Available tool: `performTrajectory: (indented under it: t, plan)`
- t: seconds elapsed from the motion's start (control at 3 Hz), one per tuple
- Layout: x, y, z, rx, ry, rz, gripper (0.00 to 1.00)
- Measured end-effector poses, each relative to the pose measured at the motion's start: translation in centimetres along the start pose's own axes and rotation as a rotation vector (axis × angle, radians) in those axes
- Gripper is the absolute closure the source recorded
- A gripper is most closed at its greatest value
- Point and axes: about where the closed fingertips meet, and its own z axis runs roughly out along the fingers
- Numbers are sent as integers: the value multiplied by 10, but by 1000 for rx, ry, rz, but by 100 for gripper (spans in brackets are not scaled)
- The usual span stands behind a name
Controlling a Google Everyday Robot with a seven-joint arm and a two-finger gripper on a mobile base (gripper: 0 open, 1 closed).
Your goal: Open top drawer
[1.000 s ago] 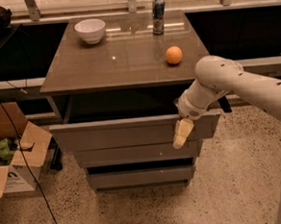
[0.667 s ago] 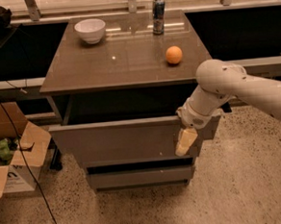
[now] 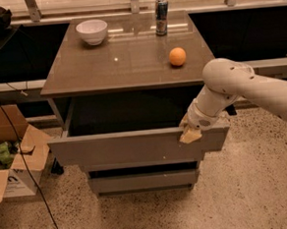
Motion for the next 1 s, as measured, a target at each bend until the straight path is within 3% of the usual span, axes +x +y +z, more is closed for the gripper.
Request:
performTrajectory:
  t: [0.33,0.67,1.0]
  plan:
    - [-6,30,-2,-57,61,-14,74]
    - [-9,66,1,-120,98,9,51]
    - [-12,93,6,-166,66,69,28]
